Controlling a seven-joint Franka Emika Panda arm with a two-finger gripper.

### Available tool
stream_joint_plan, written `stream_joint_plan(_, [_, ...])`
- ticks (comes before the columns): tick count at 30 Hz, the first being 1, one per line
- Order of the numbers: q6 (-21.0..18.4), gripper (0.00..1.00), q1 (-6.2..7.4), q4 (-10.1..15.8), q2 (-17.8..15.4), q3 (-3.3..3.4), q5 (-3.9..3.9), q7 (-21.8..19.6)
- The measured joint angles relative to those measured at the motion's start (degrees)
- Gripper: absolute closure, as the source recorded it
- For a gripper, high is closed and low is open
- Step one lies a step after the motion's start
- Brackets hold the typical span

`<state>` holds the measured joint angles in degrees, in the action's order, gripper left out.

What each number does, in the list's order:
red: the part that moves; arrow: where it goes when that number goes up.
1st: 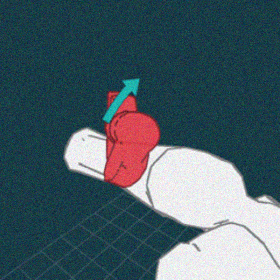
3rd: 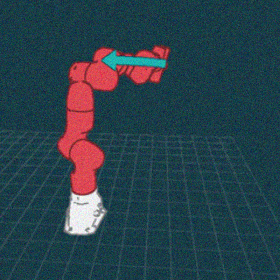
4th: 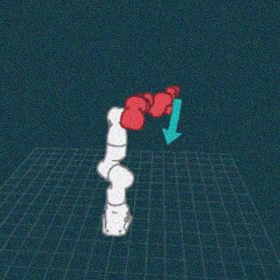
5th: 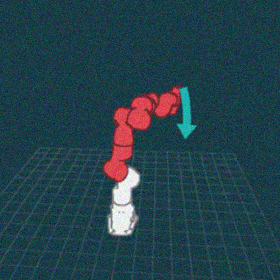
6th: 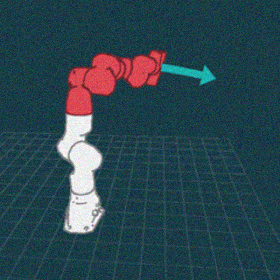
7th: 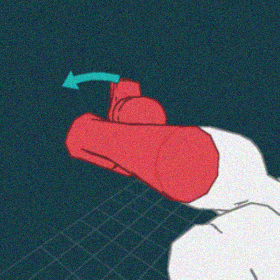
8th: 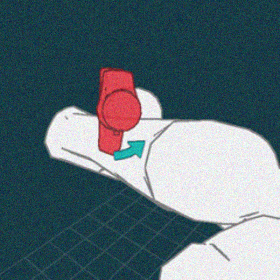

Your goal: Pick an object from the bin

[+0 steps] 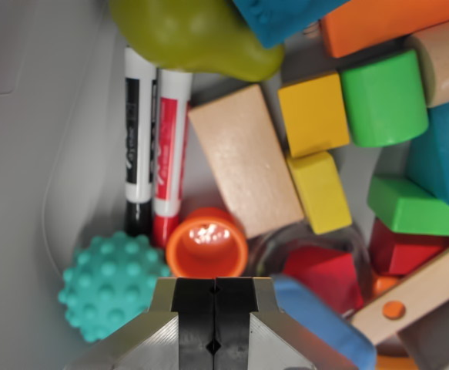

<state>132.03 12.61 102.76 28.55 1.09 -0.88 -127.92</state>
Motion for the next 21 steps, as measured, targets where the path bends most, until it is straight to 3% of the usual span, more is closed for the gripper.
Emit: stream_joint_plan(21, [-9.9,1.00,0.00,-3.0,-6.4,0.05,0.07,-0.1])
